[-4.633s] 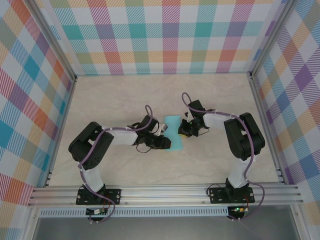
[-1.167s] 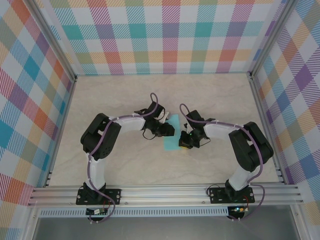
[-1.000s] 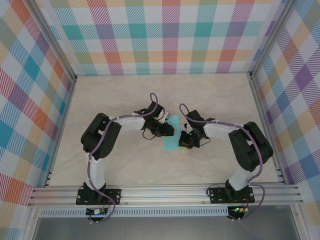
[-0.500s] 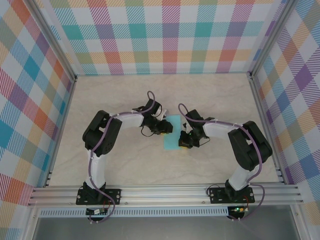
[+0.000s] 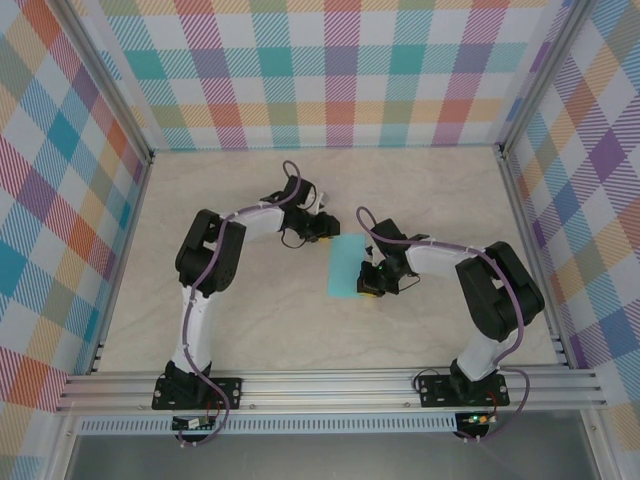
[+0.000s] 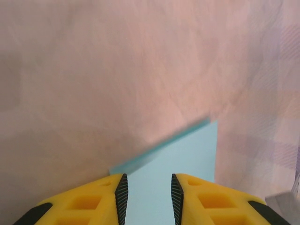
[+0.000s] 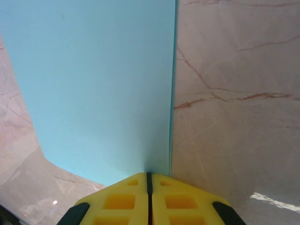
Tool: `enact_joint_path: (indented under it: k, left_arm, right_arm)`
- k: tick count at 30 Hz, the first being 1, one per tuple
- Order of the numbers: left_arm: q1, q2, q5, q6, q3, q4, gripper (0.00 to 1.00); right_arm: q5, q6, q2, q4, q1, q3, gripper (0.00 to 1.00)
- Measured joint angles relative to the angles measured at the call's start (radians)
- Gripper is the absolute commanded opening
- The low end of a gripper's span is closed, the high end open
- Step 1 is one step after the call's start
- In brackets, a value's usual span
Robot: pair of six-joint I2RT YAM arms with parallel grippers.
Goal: Fold a paper plane with a square sheet of paper (fold left side to right side)
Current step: First fold the square sheet of paper in half at the center of the table.
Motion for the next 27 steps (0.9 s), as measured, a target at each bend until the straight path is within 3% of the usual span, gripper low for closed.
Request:
enact_joint_path:
  k: [7,12,17,22,27]
  left_arm:
    - [0.031,0.079,-0.004,-0.024,0.124,0.001,0.33]
    - [0.034,0.059,-0.019,-0.023,0.101,0.006,0.37]
    - [0.063,-0.108,-0.061,-0.010,-0.074,-0.003,0.38]
    - [0.076,-0.406,-0.079,-0.014,-0.298,0.024,0.39]
    - [0.002,-0.557,-0.076,-0.053,-0.438,0.064,0.40]
  right_arm:
    - [-0.002,0.000,0.000,0.002,0.000,0.000,0.09]
    - [-0.005,-0.001,-0.007,0.014,0.000,-0.007,0.18]
    - [0.024,-0.020,-0.048,0.026,0.005,-0.016,0.39]
    - [0.116,-0.051,-0.198,-0.001,0.002,-0.030,0.60]
    - [0.174,-0.060,-0.359,-0.002,-0.031,-0.048,0.79]
